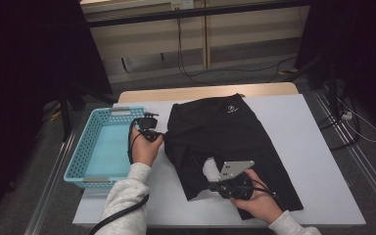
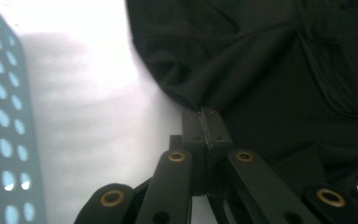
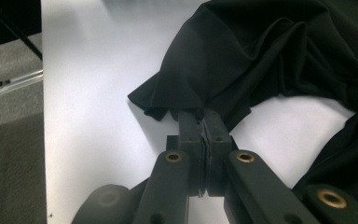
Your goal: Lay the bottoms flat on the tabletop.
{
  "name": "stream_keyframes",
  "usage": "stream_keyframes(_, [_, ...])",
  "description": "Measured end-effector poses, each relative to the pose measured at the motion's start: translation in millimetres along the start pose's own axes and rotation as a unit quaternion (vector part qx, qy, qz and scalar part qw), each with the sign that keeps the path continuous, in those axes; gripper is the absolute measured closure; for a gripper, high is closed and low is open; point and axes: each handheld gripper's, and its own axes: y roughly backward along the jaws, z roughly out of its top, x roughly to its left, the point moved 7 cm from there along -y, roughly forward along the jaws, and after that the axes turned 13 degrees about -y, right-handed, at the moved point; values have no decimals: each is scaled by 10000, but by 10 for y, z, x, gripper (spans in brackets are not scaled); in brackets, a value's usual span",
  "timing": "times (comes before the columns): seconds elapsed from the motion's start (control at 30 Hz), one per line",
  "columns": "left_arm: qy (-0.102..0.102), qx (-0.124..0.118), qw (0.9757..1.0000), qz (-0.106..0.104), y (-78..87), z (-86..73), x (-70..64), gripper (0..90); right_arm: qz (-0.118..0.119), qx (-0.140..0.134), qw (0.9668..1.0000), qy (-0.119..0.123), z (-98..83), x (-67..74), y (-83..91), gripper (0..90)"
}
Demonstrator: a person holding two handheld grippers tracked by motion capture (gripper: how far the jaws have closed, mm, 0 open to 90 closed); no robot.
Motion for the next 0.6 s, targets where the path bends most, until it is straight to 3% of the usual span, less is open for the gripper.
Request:
stream_keyframes(0.07, [2,18,10000,-35,-35,-17,-10,900,41,47,10000,16,-12,16,-12,892])
stream_keyframes(0.17, [58,66,9996,-267,-107,-67,-57,859,55,138,9999,56,-43,22,-29,890])
stream_keyframes(0.3, [199,-204,9995,-140,-162,-60,18,574,75,201,9997,83,-59,28,-38,889])
stream_keyframes(0.37, [17,-253,9996,86,-197,-41,77,509,72,214,9997,117,-63,26,-38,888])
stream_keyframes(0.47, [53,-277,9996,45,-294,-5,105,513,92,208,9997,95,-58,24,-41,888])
stream_keyframes(0.6, [-43,-407,9989,220,-448,76,170,484,116,208,9997,101,-61,24,-36,886])
